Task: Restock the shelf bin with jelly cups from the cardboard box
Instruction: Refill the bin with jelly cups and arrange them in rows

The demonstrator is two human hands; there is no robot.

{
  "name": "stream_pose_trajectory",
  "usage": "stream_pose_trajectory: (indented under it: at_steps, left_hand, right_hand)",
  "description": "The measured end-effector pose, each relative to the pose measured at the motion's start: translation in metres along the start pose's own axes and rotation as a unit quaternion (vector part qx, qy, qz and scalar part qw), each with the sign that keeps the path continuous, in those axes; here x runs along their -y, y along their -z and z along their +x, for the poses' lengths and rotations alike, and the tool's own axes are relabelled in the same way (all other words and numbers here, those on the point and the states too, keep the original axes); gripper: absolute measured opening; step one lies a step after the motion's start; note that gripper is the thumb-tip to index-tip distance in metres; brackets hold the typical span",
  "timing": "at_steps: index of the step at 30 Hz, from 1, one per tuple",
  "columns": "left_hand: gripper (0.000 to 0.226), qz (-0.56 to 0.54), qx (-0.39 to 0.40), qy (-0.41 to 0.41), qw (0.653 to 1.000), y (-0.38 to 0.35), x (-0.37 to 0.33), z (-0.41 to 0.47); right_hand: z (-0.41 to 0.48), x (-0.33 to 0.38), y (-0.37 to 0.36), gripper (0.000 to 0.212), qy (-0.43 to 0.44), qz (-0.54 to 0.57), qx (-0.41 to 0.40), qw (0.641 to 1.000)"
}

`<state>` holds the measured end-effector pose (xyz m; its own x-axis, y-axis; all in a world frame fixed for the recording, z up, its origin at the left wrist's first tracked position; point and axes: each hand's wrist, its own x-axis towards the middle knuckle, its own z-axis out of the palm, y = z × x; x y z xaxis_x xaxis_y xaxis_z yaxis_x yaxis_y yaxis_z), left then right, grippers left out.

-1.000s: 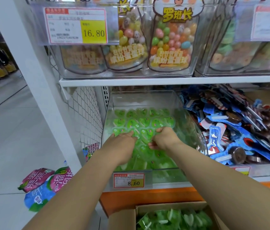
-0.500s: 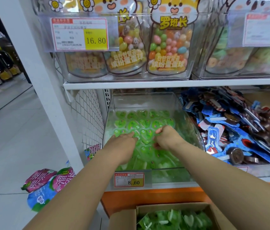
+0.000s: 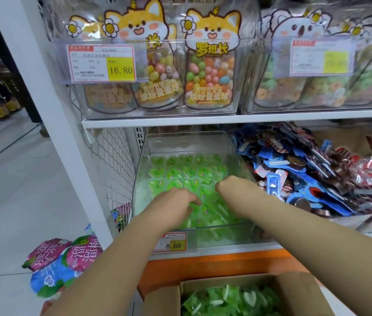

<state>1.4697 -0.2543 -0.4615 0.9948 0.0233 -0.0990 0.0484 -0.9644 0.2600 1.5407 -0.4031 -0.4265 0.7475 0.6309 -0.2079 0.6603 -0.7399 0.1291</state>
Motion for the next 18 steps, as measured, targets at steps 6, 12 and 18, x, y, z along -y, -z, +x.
stream_pose_trajectory:
  at_steps: [6, 12, 18]
  left_hand:
    - [0.035, -0.019, -0.017, -0.001, 1.000, 0.001, 0.013, -0.009]
    - [0.034, -0.095, -0.064, -0.011, 0.993, 0.008, 0.012, -0.013]
    - [0.059, -0.271, -0.130, -0.040, 0.953, 0.013, -0.010, -0.011]
  right_hand:
    - [0.005, 0.002, -0.005, 0.036, -0.004, -0.034, 0.016, 0.999]
    - [0.009, -0.002, 0.004, 0.030, -0.016, 0.041, -0.027, 0.999]
    - [0.007, -0.011, 0.024, 0.015, -0.001, 0.346, -0.083, 0.934]
